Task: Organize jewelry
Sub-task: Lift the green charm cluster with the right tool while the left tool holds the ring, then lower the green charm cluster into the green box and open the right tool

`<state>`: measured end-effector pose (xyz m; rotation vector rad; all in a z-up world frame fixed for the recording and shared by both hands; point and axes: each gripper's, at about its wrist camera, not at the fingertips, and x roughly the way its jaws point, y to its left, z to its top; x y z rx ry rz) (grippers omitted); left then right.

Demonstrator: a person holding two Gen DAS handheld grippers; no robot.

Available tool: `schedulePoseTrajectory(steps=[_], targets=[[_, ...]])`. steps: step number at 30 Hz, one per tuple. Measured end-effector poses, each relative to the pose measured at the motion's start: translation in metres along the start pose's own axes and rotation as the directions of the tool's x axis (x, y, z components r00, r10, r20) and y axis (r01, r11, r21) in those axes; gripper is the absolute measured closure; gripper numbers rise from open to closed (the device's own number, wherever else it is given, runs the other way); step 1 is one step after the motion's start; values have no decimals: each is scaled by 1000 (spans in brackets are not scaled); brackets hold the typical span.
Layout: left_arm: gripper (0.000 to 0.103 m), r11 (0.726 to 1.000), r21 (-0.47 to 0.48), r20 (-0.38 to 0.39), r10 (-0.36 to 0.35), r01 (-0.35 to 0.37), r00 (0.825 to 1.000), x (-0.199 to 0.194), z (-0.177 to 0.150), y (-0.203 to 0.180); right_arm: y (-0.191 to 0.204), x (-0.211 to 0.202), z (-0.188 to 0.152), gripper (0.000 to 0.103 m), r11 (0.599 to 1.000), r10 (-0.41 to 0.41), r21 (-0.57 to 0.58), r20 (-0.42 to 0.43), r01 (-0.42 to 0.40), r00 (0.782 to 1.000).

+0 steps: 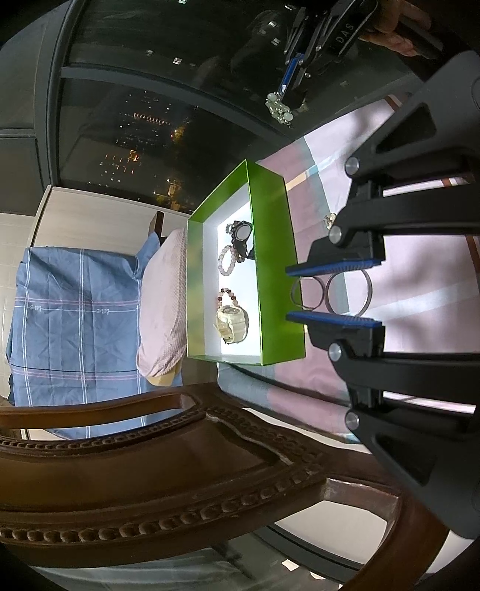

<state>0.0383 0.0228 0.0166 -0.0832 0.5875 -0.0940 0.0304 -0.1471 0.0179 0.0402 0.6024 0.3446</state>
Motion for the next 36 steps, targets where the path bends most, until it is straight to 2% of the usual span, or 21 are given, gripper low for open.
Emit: schedulePoseTrajectory(steps=[6, 8, 14, 15, 16, 17, 18, 20, 23, 27, 30, 33, 36], targets=[[84, 1000, -9, -12, -3, 2, 1000, 6, 3, 3, -1, 2, 1, 93, 1000, 5, 9, 3, -5, 1000], [84, 1000, -28, -29, -6, 5, 1000, 18, 14, 5, -2, 3, 1, 93, 1000, 9, 13, 2, -9, 1000], [84, 1000, 15, -44, -11, 12, 999, 63, 68, -5, -7, 11, 0, 93, 999, 24, 41, -23, -23, 999], [78, 1000, 8, -49, -17, 18, 999, 70, 74, -5, -8, 12, 0, 93, 999, 26, 47, -27, -25, 999], [53, 999, -3, -70, -32, 32, 997, 85, 82, -4, -9, 13, 0, 93, 998, 30, 51, -29, -28, 999], [38, 999, -10, -88, -35, 34, 995, 97, 85, -3, -9, 14, 1, 93, 998, 33, 53, -31, -31, 999], [28, 1000, -18, -95, -23, 21, 995, 105, 85, 0, -9, 14, 1, 93, 998, 33, 54, -31, -31, 999], [30, 999, -26, -125, 39, -42, 991, 115, 79, 7, -10, 14, 2, 93, 998, 36, 58, -30, -35, 999], [30, 997, -76, -123, 5, -15, 992, 91, 59, 18, -11, 12, 2, 93, 998, 35, 58, -21, -34, 999], [19, 994, -101, -67, 29, -36, 997, 38, 22, 27, -15, 12, 1, 93, 998, 29, 62, -16, -28, 999], [17, 988, -155, -72, 14, -25, 997, 23, 1, 32, -12, 14, 0, 93, 998, 31, 58, -25, -29, 999], [17, 994, -99, -83, 38, -46, 996, 23, -4, 28, -4, 18, 3, 92, 998, 34, 46, -26, -32, 999], [17, 989, -134, -69, 48, -57, 996, 20, -3, 39, 8, 30, 21, 92, 998, 50, 31, -20, -49, 999]])
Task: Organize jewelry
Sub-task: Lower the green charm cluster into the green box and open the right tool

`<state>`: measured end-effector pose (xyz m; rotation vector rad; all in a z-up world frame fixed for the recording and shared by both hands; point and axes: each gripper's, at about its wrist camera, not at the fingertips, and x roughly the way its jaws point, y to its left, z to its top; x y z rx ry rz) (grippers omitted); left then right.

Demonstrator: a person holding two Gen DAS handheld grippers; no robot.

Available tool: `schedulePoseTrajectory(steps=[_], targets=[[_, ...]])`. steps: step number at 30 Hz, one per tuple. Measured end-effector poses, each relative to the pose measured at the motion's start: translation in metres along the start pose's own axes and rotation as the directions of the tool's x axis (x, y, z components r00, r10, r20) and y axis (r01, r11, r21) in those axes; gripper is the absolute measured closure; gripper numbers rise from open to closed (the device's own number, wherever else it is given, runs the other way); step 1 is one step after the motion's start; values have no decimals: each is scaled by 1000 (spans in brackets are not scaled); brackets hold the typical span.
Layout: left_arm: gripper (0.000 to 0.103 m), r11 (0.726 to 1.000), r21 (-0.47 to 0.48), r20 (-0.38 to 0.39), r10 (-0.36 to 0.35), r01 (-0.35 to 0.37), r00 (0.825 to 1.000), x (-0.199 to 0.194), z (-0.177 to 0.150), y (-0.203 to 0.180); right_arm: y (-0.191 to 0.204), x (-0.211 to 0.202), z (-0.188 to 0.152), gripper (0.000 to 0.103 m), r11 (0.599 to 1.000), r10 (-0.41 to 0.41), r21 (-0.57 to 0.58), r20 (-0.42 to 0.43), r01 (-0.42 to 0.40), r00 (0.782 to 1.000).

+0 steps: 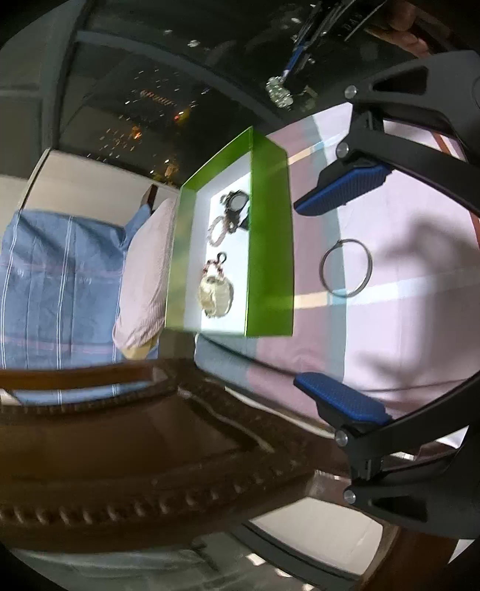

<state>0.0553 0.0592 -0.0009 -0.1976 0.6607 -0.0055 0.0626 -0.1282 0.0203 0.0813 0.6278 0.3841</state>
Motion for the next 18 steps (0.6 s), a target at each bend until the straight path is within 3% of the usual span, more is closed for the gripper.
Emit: schedulePoseTrajectory(steps=[6, 8, 9, 10, 13, 18], targets=[[17, 996, -89, 24, 21, -19, 999, -2, 10, 23, 34, 53, 67, 92, 998, 19, -63, 9, -18, 1000], [17, 995, -100, 19, 23, -21, 1000, -2, 11, 30, 40, 76, 84, 68, 997, 25, -67, -7, -25, 1000], [18, 994, -104, 15, 26, -24, 1000, -1, 11, 32, 40, 85, 88, 40, 998, 16, -63, -23, -18, 1000], [18, 995, -101, 13, 19, -17, 1000, 0, 11, 33, 39, 88, 89, 37, 999, 1, -50, -28, -2, 1000], [18, 997, -76, 7, 18, -18, 1000, 1, 10, 29, 29, 67, 82, 37, 1000, 10, -30, 22, -9, 1000], [18, 1000, -20, -3, -1, 1, 1000, 7, 7, 11, 2, -14, 26, 33, 999, -19, -34, 167, 25, 986]])
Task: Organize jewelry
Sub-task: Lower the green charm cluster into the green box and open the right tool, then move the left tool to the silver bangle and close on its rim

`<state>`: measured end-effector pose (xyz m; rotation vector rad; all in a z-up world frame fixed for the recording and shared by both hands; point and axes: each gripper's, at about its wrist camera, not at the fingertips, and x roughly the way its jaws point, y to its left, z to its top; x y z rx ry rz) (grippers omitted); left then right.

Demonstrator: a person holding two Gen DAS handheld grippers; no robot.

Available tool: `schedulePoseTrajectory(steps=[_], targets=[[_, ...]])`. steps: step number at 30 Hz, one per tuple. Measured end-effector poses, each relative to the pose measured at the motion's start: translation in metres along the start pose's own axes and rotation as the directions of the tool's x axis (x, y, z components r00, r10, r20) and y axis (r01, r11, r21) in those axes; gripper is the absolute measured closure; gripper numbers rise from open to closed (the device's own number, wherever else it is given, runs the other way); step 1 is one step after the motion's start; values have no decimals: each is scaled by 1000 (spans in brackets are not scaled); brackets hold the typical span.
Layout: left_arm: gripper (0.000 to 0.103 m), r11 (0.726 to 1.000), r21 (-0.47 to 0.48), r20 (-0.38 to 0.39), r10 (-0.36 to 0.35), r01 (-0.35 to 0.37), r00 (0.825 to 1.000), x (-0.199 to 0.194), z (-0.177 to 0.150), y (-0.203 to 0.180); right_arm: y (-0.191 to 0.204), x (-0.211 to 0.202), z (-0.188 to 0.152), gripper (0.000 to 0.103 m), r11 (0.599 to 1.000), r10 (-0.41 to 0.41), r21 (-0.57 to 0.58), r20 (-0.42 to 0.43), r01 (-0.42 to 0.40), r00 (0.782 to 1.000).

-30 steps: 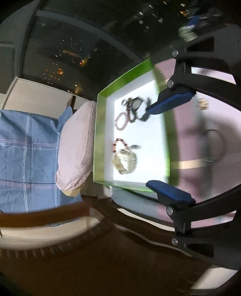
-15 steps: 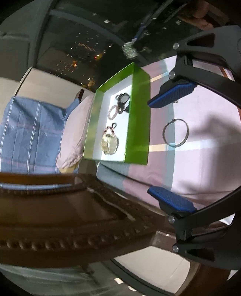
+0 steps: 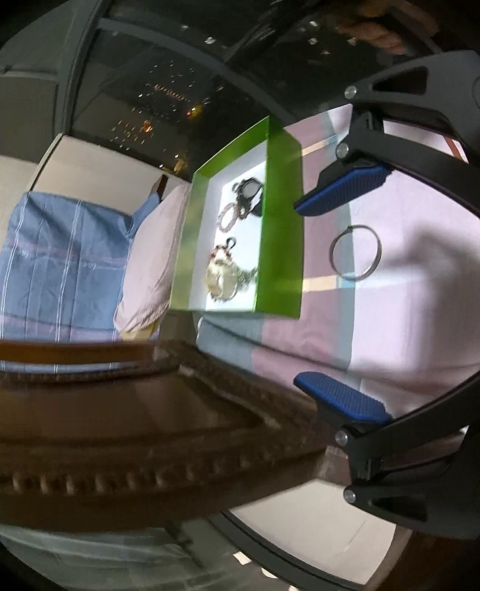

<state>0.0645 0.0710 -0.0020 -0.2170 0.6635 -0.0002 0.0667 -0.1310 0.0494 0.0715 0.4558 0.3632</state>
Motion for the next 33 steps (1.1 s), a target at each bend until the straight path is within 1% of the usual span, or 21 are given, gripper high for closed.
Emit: schedulePoseTrajectory(steps=[1, 2, 4, 5, 7, 8, 13, 20, 22, 25, 29, 33], targets=[[18, 1000, 15, -6, -3, 3, 1000, 2, -2, -6, -7, -13, -12, 33, 1000, -20, 8, 11, 20, 1000], [18, 1000, 31, -13, -4, 4, 1000, 4, -4, -11, -16, -23, -26, 33, 998, -43, 43, -10, 44, 999], [18, 998, 62, -29, -10, 12, 1000, 7, -8, -20, -26, -32, -37, 33, 995, -37, 91, -43, 41, 998], [18, 997, 70, -34, -13, 16, 999, 8, -10, -24, -25, -35, -39, 33, 996, -48, 68, -36, 50, 998], [18, 997, 75, -39, -21, 23, 999, 10, -12, -32, -20, -39, -40, 33, 997, -79, -17, -21, 78, 997], [18, 997, 78, -39, -24, 27, 999, 10, -13, -35, -19, -40, -40, 33, 996, -85, -35, -20, 85, 996], [18, 994, 106, -42, -6, 10, 999, 16, -18, -45, -26, -43, -42, 33, 998, -65, 5, -31, 65, 997], [19, 993, 114, -77, 37, -28, 996, 27, -24, -39, -24, -44, -40, 33, 998, -56, 5, -41, 56, 998], [19, 991, 122, -102, 62, -49, 993, 37, -28, -39, -23, -43, -40, 33, 999, -52, 3, -46, 52, 998], [22, 987, 147, -149, 84, -61, 985, 52, -34, -43, -22, -39, -41, 33, 999, -44, 6, -66, 44, 997], [23, 980, 187, -182, 106, -72, 978, 69, -42, -50, -20, -36, -42, 33, 999, -35, 2, -88, 35, 996], [25, 976, 201, -197, 127, -87, 972, 85, -44, -52, -18, -34, -43, 33, 1000, -26, 2, -101, 26, 995]])
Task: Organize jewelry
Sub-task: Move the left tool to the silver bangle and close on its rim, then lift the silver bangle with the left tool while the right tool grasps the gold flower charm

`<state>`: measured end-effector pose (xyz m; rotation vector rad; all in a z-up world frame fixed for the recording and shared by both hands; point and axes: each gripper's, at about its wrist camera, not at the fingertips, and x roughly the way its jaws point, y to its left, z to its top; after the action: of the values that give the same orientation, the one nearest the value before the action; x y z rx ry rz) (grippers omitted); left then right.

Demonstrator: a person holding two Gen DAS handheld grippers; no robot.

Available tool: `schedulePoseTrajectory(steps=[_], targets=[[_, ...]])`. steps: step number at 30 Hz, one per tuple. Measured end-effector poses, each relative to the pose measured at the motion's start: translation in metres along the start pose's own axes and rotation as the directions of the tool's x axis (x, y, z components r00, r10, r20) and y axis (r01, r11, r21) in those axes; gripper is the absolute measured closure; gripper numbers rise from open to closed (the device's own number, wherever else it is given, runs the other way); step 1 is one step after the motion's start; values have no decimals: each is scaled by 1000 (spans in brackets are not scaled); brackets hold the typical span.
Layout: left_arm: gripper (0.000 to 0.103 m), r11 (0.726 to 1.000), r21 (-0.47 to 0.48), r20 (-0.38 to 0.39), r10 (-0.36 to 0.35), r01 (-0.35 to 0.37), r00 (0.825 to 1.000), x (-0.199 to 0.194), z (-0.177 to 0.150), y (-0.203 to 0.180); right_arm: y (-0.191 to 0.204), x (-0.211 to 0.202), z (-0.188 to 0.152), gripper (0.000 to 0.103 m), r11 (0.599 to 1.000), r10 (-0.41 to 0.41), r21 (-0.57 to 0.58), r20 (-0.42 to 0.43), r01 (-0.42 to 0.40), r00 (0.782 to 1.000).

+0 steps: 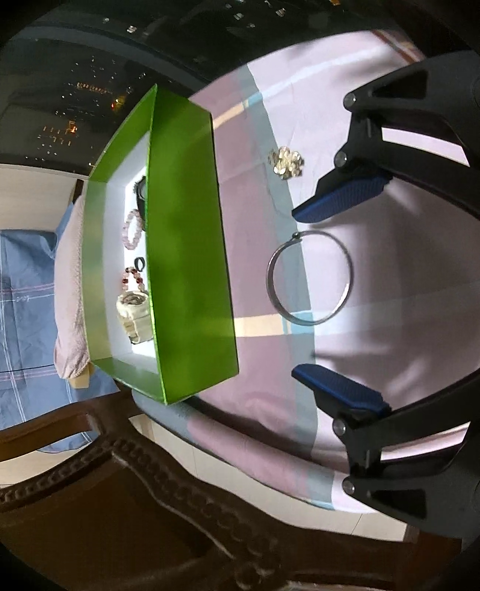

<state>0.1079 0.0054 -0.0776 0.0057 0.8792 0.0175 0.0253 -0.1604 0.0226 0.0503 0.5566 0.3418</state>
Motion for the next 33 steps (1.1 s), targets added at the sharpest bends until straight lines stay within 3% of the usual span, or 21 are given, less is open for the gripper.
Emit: schedulePoseTrajectory(steps=[8, 9, 10, 15, 20, 26, 33], targets=[[28, 1000, -13, -27, -16, 15, 1000, 23, 3, -2, 7, 6, -2, 33, 1000, 10, -17, -23, -10, 1000], [32, 999, -25, -28, -25, 25, 999, 23, 4, -1, 8, 7, -2, 33, 1000, 9, -18, -26, -10, 1000], [44, 999, -21, -21, -29, 28, 999, 22, 4, -2, 8, 9, -2, 33, 1000, 9, -20, -31, -10, 999], [44, 999, -34, -11, -34, 34, 999, 17, 5, -1, 14, 26, -8, 33, 999, -6, -37, -93, 3, 996], [44, 999, -25, 137, -31, 35, 990, -40, 12, 5, 31, 54, -16, 33, 998, -26, -67, -169, 15, 985], [44, 1000, -11, 282, -15, 19, 959, -103, 10, 17, 55, 109, -24, 33, 994, -56, -109, -263, 28, 963], [44, 999, -23, 332, -24, 33, 943, -131, 10, 33, 62, 151, -32, 47, 995, -76, -85, -342, 49, 937]])
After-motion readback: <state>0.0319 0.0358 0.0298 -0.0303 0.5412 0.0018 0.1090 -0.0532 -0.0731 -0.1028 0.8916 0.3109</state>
